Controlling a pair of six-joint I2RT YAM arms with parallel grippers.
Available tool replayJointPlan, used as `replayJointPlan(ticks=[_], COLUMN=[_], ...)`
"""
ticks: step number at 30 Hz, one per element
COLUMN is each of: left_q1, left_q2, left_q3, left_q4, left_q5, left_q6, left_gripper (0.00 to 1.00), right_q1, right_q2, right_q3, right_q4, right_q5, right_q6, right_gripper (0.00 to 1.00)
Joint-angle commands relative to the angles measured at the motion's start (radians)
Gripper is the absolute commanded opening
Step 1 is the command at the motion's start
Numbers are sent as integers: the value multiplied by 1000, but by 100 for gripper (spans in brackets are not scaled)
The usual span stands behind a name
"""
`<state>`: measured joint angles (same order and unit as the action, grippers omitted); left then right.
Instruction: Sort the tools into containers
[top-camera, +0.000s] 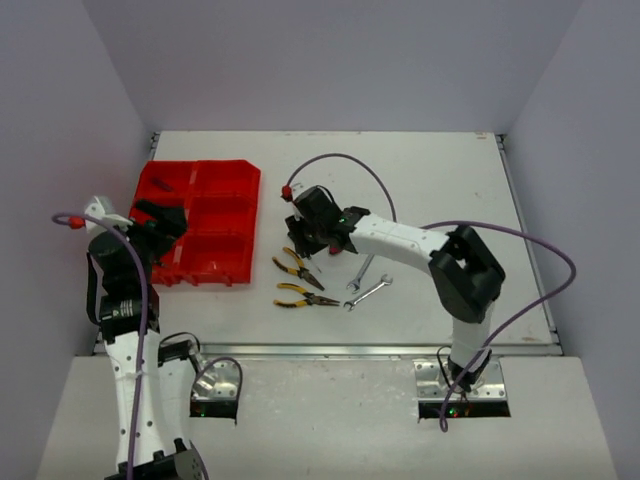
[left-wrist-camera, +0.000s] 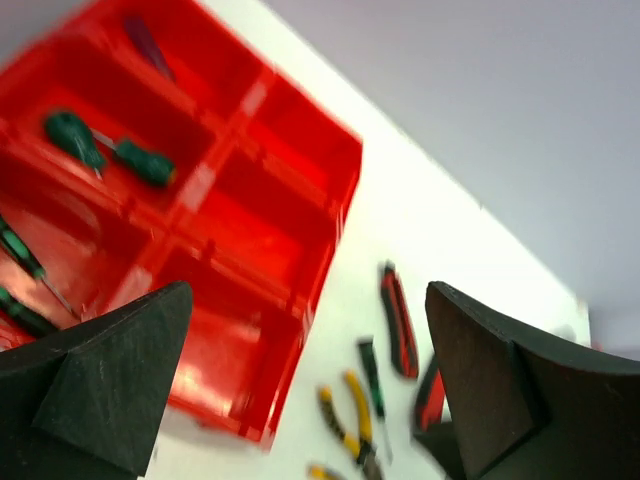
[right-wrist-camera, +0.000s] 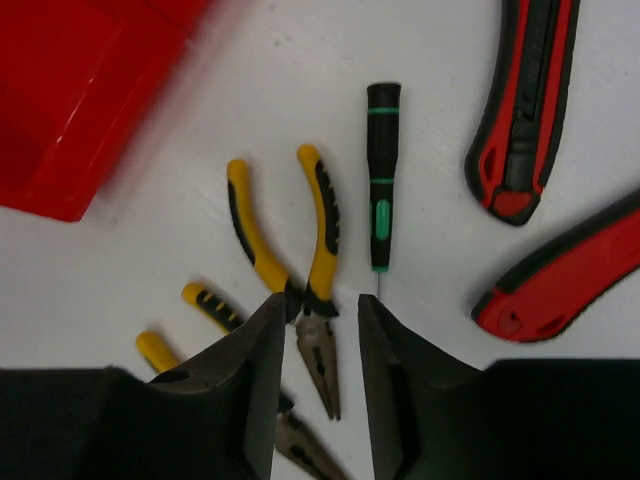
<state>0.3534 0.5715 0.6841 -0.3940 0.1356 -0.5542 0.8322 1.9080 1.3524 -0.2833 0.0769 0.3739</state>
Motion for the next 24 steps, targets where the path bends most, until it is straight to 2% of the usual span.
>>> replayJointPlan(ticks=[1,4,9,15,17,20,24], left_q1=[-47,-111,-122,-122,-122,-122,-122], left_q2=[-141,-148,-92,-87,-91,-86,-54], left_q3=[-39,-20,-47,-59,-63,-63,-77], left_q4=[3,-21,13,39,41,42,61], left_q5=[213,142,214,264,268,283,364], left_q6=[92,87,80,86,85,84,65], left_gripper=[100,100,100,100,100,100,100], right_q1=[-8,-8,-12,-18,-18,-19,-19], right_q2=[167,229,282,335,345,339,246], right_q3=[185,248,270,265,245,228,189], right_q4=[-109,-126,-119,-117,-116,-115,-94], right_q5=[139,172,204,144,135,131,138], right_q6=[-89,-94,-84,-75,-64,-56,-50], right_gripper=[25,24,25,27,25,13,8])
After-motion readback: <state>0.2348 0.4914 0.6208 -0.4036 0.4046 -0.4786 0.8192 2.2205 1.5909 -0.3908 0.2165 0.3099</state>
